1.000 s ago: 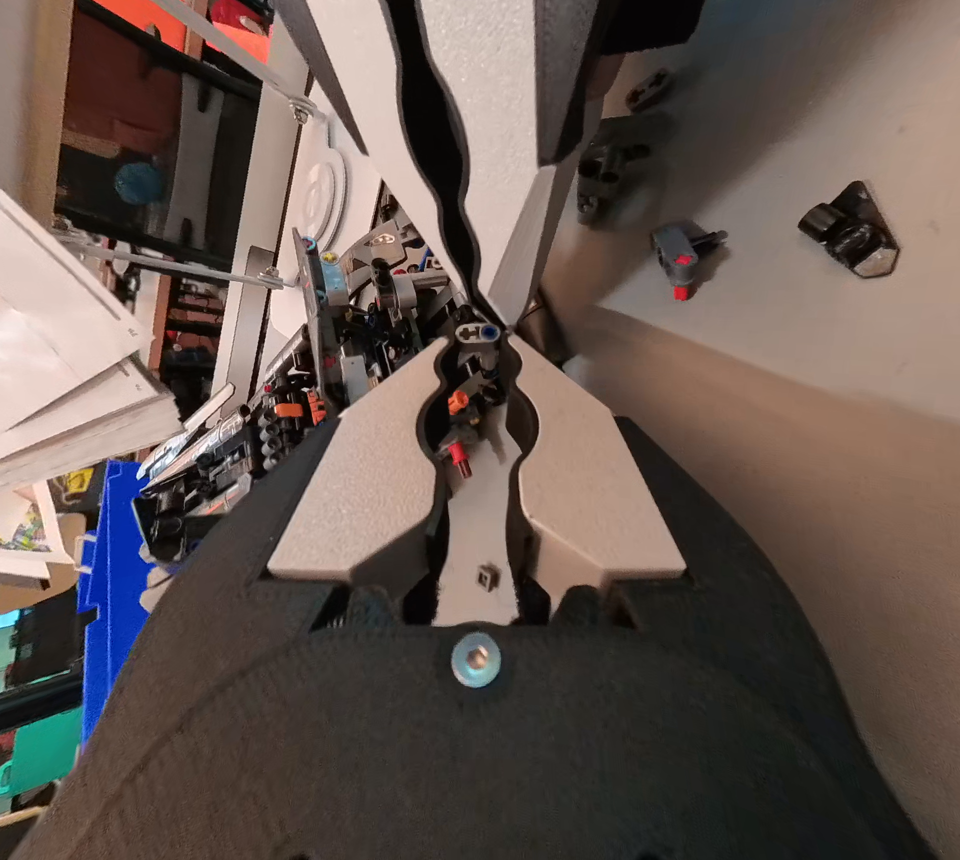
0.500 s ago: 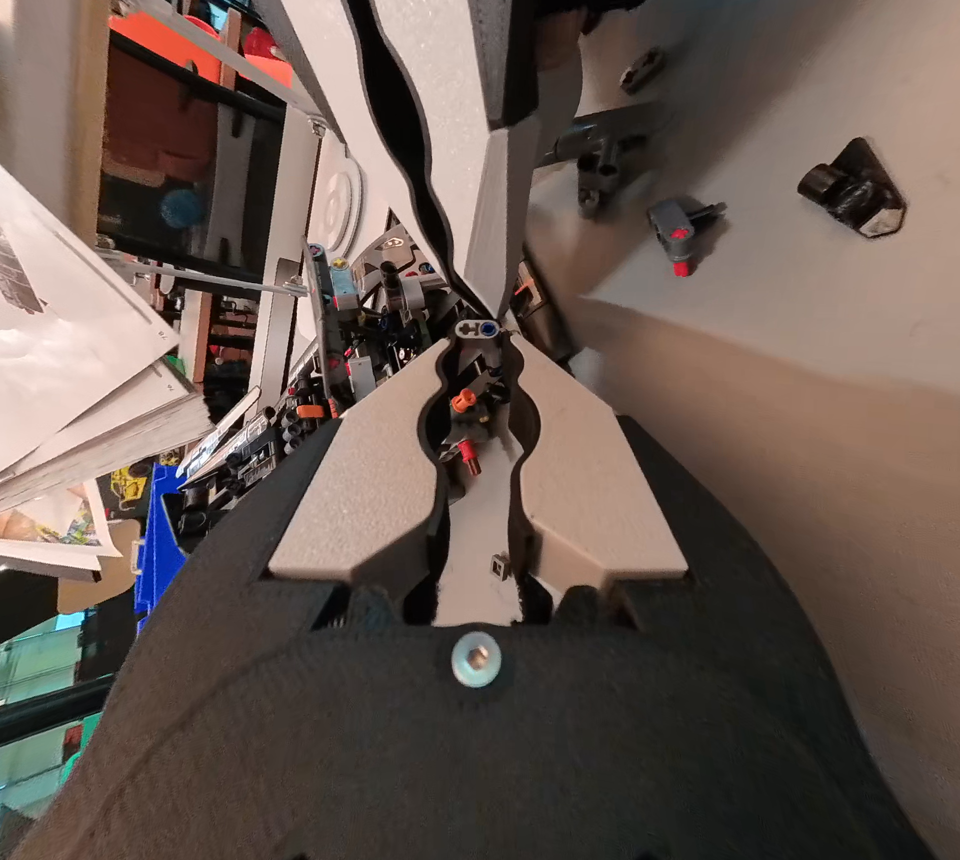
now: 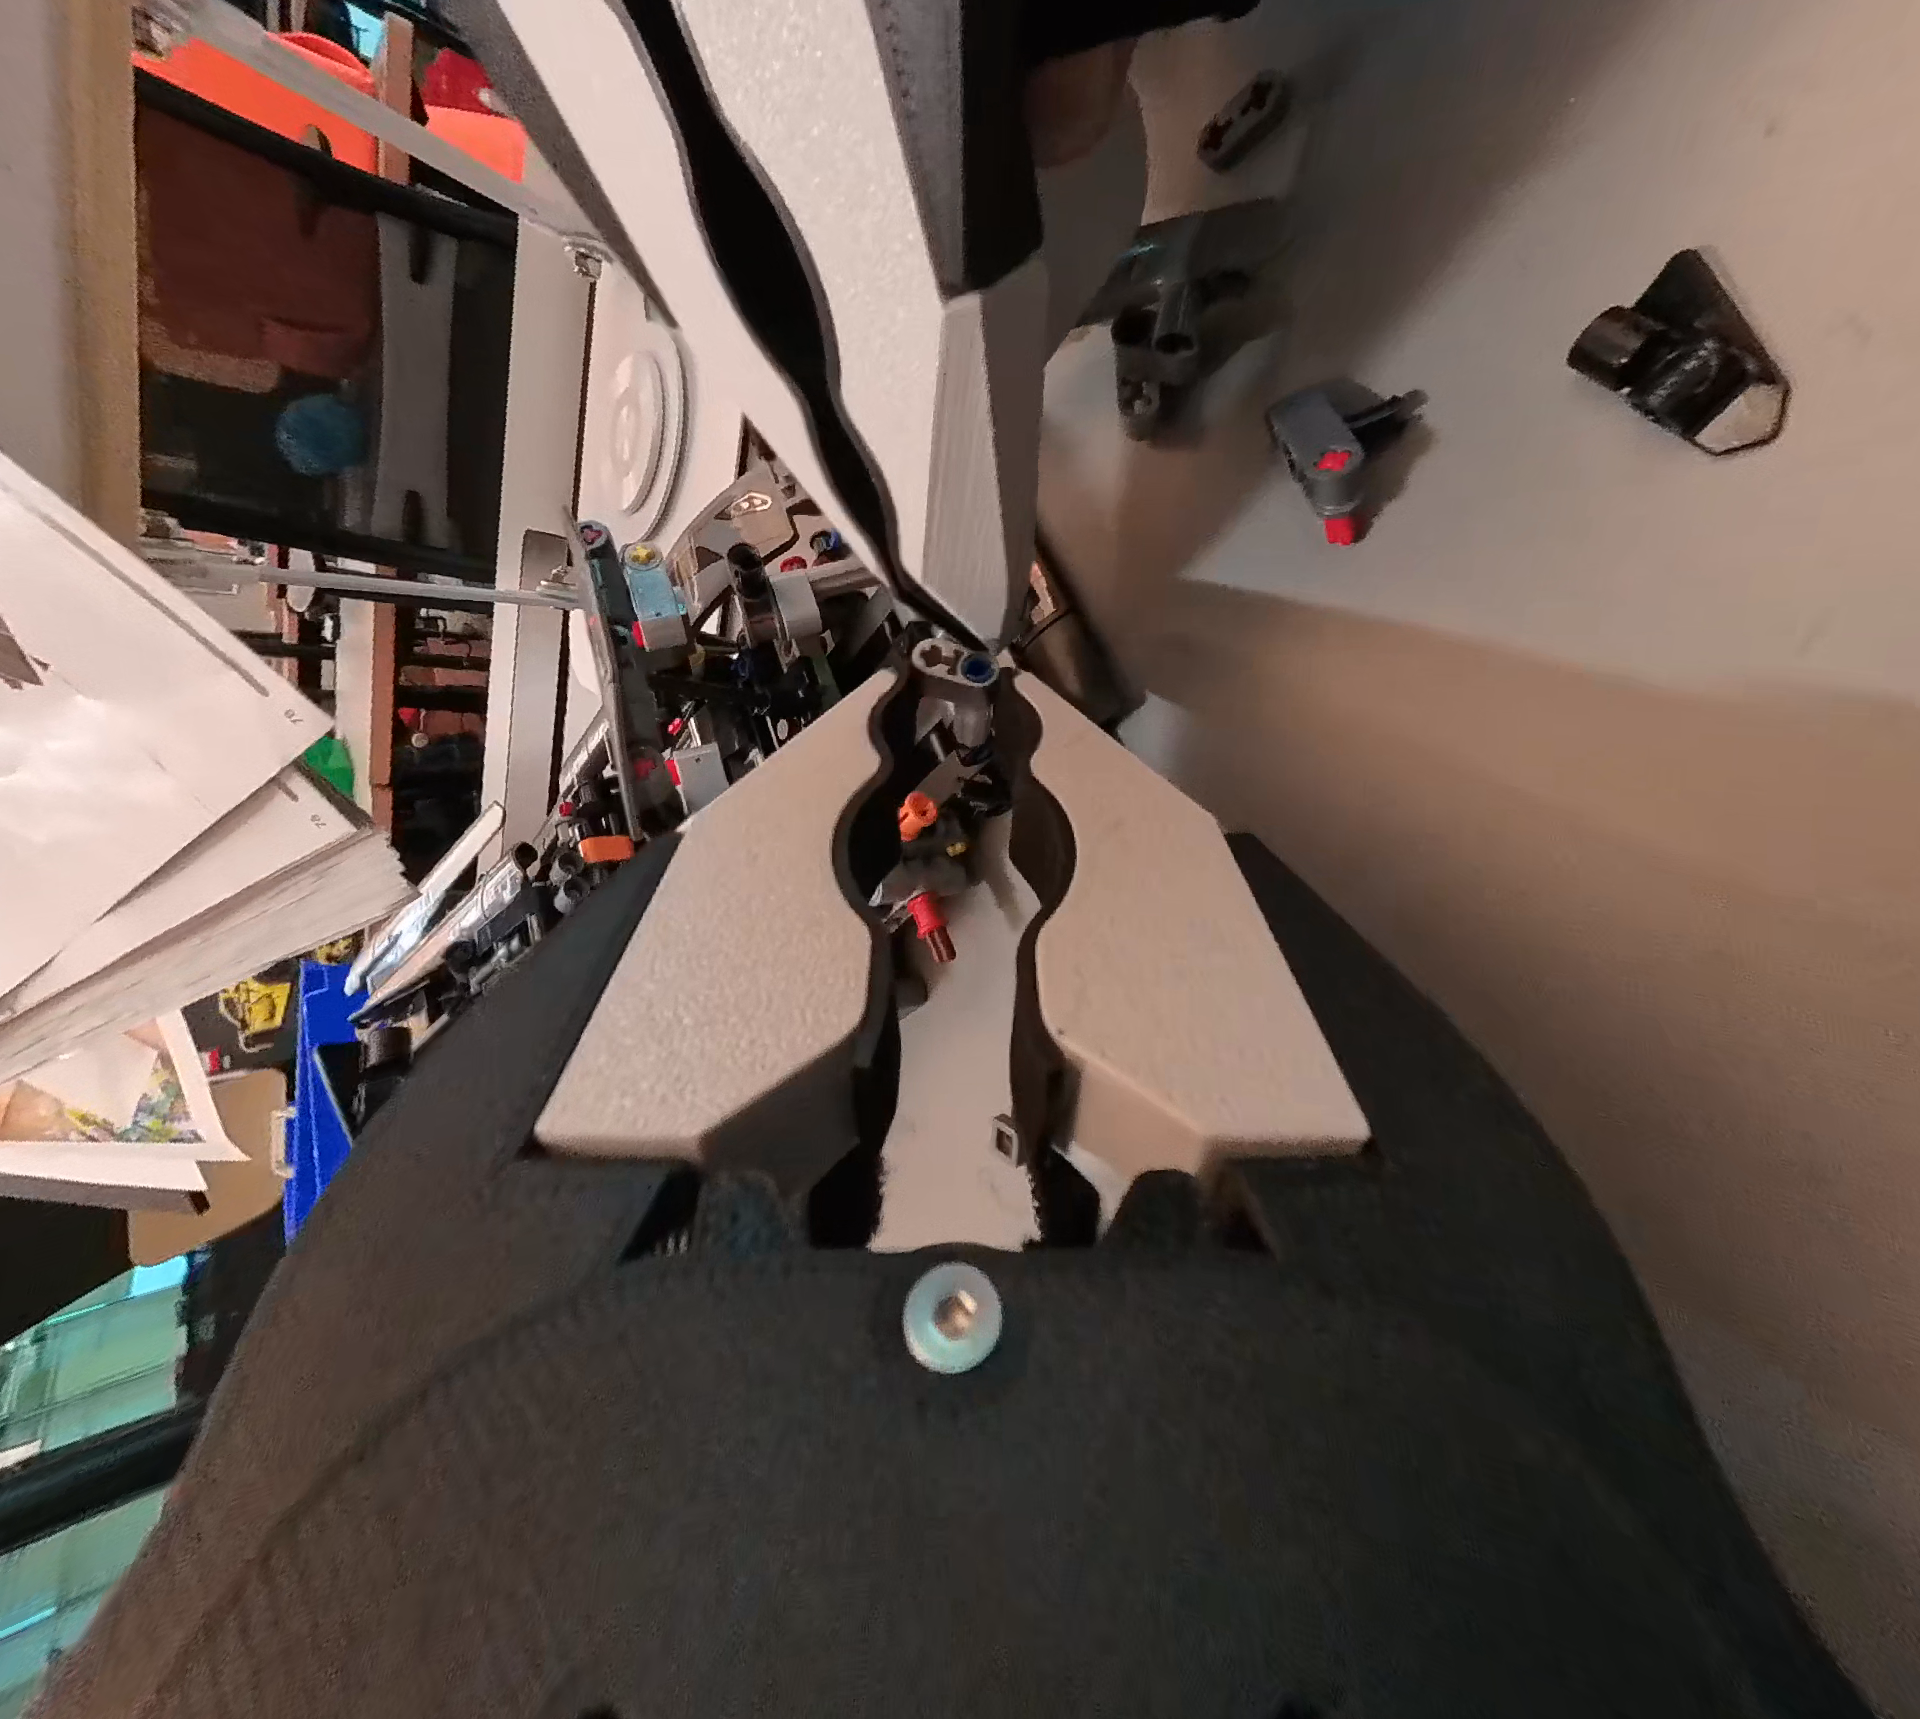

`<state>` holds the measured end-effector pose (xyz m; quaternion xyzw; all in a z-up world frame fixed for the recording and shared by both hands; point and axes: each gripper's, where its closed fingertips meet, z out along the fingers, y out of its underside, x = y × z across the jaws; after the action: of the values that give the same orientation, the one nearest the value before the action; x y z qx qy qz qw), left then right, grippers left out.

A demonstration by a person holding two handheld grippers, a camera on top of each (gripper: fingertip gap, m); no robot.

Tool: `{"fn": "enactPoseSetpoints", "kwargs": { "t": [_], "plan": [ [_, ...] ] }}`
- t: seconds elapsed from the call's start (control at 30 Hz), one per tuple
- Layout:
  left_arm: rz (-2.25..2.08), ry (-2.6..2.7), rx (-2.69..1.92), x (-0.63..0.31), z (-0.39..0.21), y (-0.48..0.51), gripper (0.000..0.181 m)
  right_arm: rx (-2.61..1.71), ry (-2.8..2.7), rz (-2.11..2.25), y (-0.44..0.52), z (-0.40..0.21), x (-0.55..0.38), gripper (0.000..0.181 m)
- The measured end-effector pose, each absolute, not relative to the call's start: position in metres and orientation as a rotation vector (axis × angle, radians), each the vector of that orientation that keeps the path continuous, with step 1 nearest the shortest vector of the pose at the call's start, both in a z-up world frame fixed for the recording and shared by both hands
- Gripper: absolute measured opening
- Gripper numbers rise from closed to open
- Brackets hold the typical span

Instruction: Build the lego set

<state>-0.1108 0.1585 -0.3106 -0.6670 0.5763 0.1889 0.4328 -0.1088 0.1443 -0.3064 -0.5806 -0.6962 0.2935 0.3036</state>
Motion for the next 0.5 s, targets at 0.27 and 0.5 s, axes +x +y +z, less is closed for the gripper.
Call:
{"fn": "enactPoseSetpoints", "kwargs": {
  "t": [0.27, 0.5],
  "plan": [
    [0.492, 1.430, -1.656, -0.117, -0.312, 0.160, 0.014, -1.398, -1.849, 0.641, 0.153, -0.299, -0.110, 0.004],
    [0.486, 1.406, -1.649, -0.119, -0.308, 0.160, 0.020, -1.292, -1.862, 0.624, 0.148, -0.296, -0.116, 0.016]
  ]
}}
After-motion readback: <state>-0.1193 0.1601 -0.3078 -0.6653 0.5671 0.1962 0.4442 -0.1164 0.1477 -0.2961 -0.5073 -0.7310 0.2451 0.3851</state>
